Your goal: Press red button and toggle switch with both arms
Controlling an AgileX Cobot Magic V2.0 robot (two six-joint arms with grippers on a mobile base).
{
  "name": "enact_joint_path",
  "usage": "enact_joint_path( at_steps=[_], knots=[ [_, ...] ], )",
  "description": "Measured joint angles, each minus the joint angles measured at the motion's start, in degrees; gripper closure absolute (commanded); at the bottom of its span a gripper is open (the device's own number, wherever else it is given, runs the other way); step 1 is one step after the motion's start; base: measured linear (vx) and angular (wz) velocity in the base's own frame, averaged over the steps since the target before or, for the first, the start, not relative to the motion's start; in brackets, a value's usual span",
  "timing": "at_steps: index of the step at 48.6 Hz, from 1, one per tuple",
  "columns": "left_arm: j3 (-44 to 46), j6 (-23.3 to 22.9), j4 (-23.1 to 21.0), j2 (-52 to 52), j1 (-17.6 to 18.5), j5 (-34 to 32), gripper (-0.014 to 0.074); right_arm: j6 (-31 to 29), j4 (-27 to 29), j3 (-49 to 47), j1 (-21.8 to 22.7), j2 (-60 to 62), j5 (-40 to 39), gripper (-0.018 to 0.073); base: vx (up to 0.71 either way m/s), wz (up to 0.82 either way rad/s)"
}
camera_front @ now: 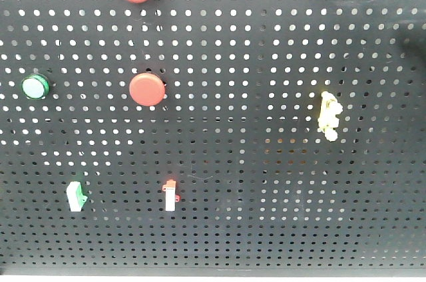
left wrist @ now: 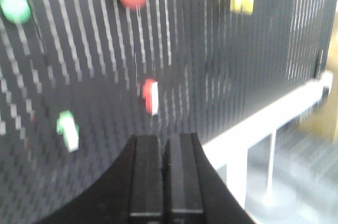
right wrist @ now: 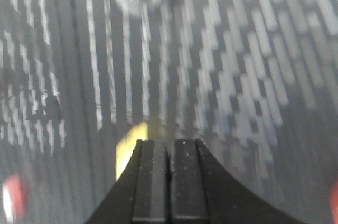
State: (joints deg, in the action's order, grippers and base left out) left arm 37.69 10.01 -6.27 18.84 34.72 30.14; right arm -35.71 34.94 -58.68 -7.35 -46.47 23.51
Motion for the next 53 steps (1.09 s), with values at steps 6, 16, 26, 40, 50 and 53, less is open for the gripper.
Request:
enact_joint_path(
  at_steps=[6,16,26,40,50,53],
  knots=[
    [0.0,0.0,1.8,0.0,0.0,3.1,0.0594,-0.9,-0.1,13.5,0.0,12.9,-2.9,0.0562,0.00,0.00],
    [-3.4,0.1,5.0,0.0,0.0,0.2,0.0594,-2.1,-0.1,30.1,0.0,33.0,-3.8,0.0562,0.00,0.00],
    [-15.3,-2.2,5.0,0.0,0.0,-14.8,0.0594,-2.4,-0.1,37.5,0.0,43.1,-6.4,0.0562,0.00,0.00],
    [-25.2,-3.3,5.1,0.0,0.0,-22.1,0.0594,-2.4,0.5,39.3,0.0,44.4,-6.1,0.0562,0.00,0.00],
    [-27.7,-3.3,5.1,0.0,0.0,-20.4,0.0594,-2.4,0.5,39.3,0.0,44.4,-6.1,0.0562,0.00,0.00],
    [-27.7,-3.3,5.1,0.0,0.0,-19.8,0.0594,-2.4,0.5,39.3,0.0,44.4,-6.1,0.0562,0.00,0.00]
  ],
)
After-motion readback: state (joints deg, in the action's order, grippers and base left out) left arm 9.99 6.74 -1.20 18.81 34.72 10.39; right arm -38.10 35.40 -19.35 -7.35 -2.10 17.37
